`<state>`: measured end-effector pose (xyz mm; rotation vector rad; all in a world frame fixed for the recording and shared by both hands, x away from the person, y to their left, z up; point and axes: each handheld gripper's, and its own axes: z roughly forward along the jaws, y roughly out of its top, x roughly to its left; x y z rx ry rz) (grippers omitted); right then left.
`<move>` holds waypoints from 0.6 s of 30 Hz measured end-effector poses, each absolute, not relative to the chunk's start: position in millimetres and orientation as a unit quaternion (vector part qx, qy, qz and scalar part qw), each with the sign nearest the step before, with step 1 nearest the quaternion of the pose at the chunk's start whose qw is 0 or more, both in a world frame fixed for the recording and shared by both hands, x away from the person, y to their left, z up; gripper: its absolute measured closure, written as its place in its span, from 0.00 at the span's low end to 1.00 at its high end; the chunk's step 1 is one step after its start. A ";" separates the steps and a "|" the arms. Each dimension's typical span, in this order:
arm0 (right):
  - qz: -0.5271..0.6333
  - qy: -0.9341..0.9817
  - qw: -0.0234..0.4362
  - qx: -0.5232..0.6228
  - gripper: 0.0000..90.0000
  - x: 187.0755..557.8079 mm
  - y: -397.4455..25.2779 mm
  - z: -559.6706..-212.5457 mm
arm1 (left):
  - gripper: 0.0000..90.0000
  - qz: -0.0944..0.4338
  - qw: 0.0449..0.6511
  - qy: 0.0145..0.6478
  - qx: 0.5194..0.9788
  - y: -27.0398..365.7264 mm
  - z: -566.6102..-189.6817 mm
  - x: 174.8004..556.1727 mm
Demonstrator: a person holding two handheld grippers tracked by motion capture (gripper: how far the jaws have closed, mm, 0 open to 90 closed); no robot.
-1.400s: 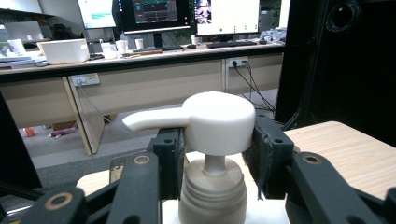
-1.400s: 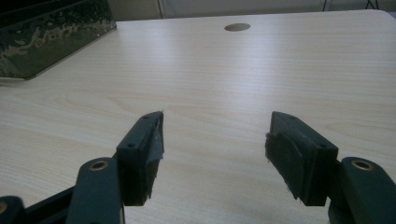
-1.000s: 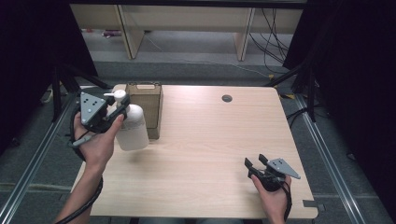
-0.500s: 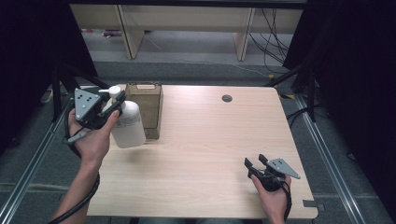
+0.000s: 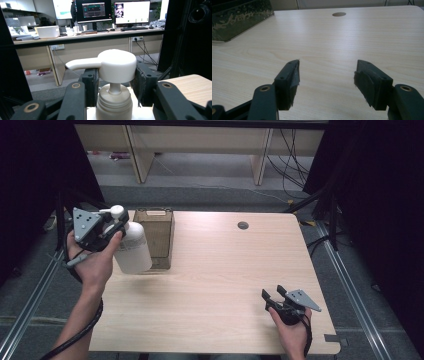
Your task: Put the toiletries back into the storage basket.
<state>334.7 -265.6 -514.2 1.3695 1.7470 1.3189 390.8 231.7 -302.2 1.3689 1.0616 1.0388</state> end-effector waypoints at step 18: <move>0.482 0.657 0.285 0.505 0.41 334.8 -267.4 -514.0 | 0.66 0.453 0.534 0.440 0.562 241.8 -283.6 405.1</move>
